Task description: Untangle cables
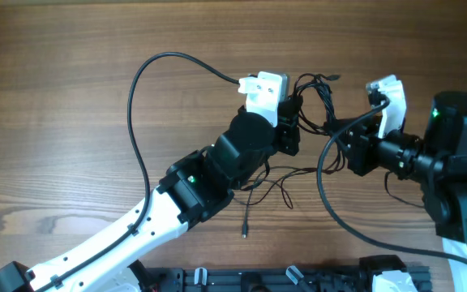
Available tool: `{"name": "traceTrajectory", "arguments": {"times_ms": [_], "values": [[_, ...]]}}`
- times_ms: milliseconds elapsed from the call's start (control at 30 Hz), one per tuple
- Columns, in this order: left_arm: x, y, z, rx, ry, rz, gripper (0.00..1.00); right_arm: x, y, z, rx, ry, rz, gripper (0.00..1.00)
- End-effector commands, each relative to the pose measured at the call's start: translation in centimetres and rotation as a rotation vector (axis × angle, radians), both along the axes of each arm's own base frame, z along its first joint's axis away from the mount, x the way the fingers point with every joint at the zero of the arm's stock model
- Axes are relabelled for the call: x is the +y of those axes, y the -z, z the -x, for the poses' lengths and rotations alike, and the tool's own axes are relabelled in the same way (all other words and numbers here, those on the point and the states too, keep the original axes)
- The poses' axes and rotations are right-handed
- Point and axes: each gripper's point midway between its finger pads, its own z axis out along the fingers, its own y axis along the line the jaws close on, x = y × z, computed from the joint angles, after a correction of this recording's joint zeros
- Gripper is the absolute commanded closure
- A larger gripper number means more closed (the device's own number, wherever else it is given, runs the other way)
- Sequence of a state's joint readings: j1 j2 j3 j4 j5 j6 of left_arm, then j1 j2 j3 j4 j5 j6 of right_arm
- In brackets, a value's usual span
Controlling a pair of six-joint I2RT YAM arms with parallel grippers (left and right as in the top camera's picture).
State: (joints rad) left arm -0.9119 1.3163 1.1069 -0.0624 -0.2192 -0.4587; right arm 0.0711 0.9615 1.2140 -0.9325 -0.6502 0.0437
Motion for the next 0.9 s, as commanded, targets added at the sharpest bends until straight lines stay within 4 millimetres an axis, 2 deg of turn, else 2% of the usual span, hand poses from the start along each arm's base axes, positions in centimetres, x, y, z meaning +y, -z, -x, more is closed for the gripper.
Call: {"name": "traceTrajectory", "arguments": {"times_ms": [0,33,67,133,200,400,600,767,867], "values": [[3.1,-0.3,-2.2,-0.028,-0.164,-0.028,0.96,0.0,-1.3,1.0,-0.079,-0.024,0.016,0.74],[3.3,-0.7,-2.1,-0.037,-0.162,-0.028,0.96,-0.2,-1.2,0.9,-0.079,-0.016,0.023,0.43],[3.5,-1.3,-1.9,-0.059,-0.156,-0.036,0.96,-0.3,-1.2,0.8,-0.083,-0.005,0.03,0.21],[3.9,-2.2,-1.5,-0.09,-0.149,-0.048,0.96,-0.6,-1.3,0.4,-0.094,0.014,0.042,0.09],[4.0,-2.6,-1.0,-0.088,-0.124,-0.039,0.96,-0.8,-1.7,0.0,-0.121,0.023,0.046,0.06],[1.6,-2.9,1.3,-0.064,0.064,0.006,0.96,-0.7,-3.6,-1.1,-0.285,-0.02,0.104,0.06],[0.4,-4.0,2.9,-0.068,0.179,0.05,0.96,-0.7,-3.0,-1.1,-0.462,-0.168,0.312,0.06],[0.5,-5.5,4.0,-0.085,0.219,0.095,0.96,-0.7,-2.7,-1.4,-0.463,-0.181,0.326,0.08],[-0.2,-6.8,5.2,-0.108,0.298,0.137,0.96,-0.7,-2.1,-1.9,-0.441,-0.185,0.325,0.11]]}}
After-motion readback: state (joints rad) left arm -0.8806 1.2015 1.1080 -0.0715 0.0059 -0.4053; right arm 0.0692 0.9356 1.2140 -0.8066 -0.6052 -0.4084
